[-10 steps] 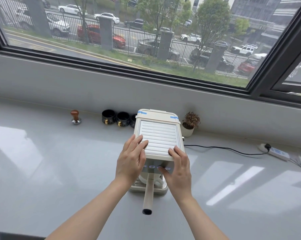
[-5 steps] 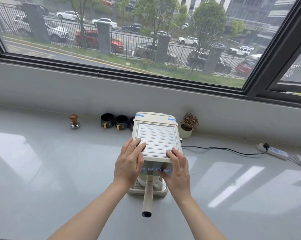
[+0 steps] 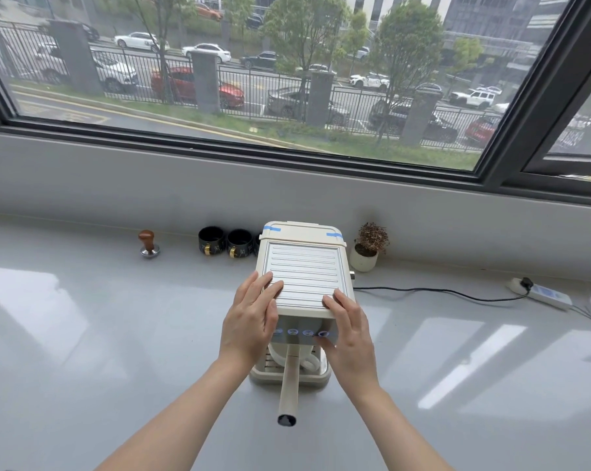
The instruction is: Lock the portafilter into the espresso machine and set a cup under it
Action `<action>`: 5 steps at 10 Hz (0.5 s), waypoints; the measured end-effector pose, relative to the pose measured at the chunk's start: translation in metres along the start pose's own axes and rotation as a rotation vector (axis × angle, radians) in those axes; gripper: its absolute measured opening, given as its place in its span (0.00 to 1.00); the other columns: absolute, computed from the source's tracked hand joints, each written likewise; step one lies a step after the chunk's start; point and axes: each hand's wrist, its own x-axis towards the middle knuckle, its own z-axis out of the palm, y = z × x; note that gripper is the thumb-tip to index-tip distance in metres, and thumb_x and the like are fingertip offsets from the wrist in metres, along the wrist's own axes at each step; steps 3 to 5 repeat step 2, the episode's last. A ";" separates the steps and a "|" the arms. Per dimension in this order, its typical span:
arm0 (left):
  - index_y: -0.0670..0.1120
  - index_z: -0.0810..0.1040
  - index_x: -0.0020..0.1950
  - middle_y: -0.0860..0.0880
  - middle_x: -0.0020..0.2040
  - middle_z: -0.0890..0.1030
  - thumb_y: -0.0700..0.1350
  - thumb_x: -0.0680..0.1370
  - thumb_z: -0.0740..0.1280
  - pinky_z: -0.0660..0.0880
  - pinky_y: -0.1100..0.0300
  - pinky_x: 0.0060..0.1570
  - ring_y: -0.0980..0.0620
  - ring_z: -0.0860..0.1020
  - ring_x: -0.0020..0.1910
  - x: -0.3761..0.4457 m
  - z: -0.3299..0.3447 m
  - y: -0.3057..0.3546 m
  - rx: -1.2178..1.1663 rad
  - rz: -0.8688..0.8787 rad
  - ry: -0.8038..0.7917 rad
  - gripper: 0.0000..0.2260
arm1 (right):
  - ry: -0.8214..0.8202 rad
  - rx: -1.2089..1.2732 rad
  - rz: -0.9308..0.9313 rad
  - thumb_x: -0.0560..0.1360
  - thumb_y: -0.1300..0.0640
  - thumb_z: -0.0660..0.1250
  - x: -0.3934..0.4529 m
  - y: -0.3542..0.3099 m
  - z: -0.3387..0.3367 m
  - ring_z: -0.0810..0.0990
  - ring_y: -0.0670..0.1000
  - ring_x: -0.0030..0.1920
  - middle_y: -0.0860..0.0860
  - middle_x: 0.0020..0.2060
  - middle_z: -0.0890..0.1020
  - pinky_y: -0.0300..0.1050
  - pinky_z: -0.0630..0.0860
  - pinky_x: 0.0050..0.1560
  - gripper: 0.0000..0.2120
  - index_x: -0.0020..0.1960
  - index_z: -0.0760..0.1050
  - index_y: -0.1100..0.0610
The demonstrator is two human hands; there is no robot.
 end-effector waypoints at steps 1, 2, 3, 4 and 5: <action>0.49 0.76 0.64 0.51 0.68 0.75 0.48 0.79 0.52 0.77 0.52 0.55 0.52 0.64 0.71 0.002 0.000 -0.001 0.020 0.001 -0.004 0.19 | -0.029 -0.006 -0.010 0.67 0.63 0.74 0.000 -0.002 -0.014 0.71 0.55 0.67 0.45 0.68 0.71 0.44 0.75 0.58 0.30 0.66 0.71 0.49; 0.50 0.76 0.64 0.52 0.68 0.75 0.48 0.79 0.51 0.78 0.51 0.55 0.52 0.64 0.71 0.001 -0.003 0.002 0.006 -0.003 0.003 0.19 | 0.070 0.012 -0.037 0.68 0.61 0.74 0.010 -0.019 -0.039 0.75 0.54 0.62 0.47 0.60 0.78 0.51 0.75 0.61 0.20 0.59 0.77 0.56; 0.50 0.76 0.64 0.52 0.68 0.75 0.48 0.79 0.51 0.78 0.51 0.55 0.52 0.64 0.71 0.001 -0.003 0.002 0.006 -0.003 0.003 0.19 | 0.070 0.012 -0.037 0.68 0.61 0.74 0.010 -0.019 -0.039 0.75 0.54 0.62 0.47 0.60 0.78 0.51 0.75 0.61 0.20 0.59 0.77 0.56; 0.50 0.76 0.64 0.52 0.68 0.75 0.48 0.79 0.51 0.78 0.51 0.55 0.52 0.64 0.71 0.001 -0.003 0.002 0.006 -0.003 0.003 0.19 | 0.070 0.012 -0.037 0.68 0.61 0.74 0.010 -0.019 -0.039 0.75 0.54 0.62 0.47 0.60 0.78 0.51 0.75 0.61 0.20 0.59 0.77 0.56; 0.50 0.76 0.64 0.52 0.68 0.75 0.48 0.79 0.51 0.78 0.51 0.55 0.52 0.64 0.71 0.001 -0.003 0.002 0.006 -0.003 0.003 0.19 | 0.070 0.012 -0.037 0.68 0.61 0.74 0.010 -0.019 -0.039 0.75 0.54 0.62 0.47 0.60 0.78 0.51 0.75 0.61 0.20 0.59 0.77 0.56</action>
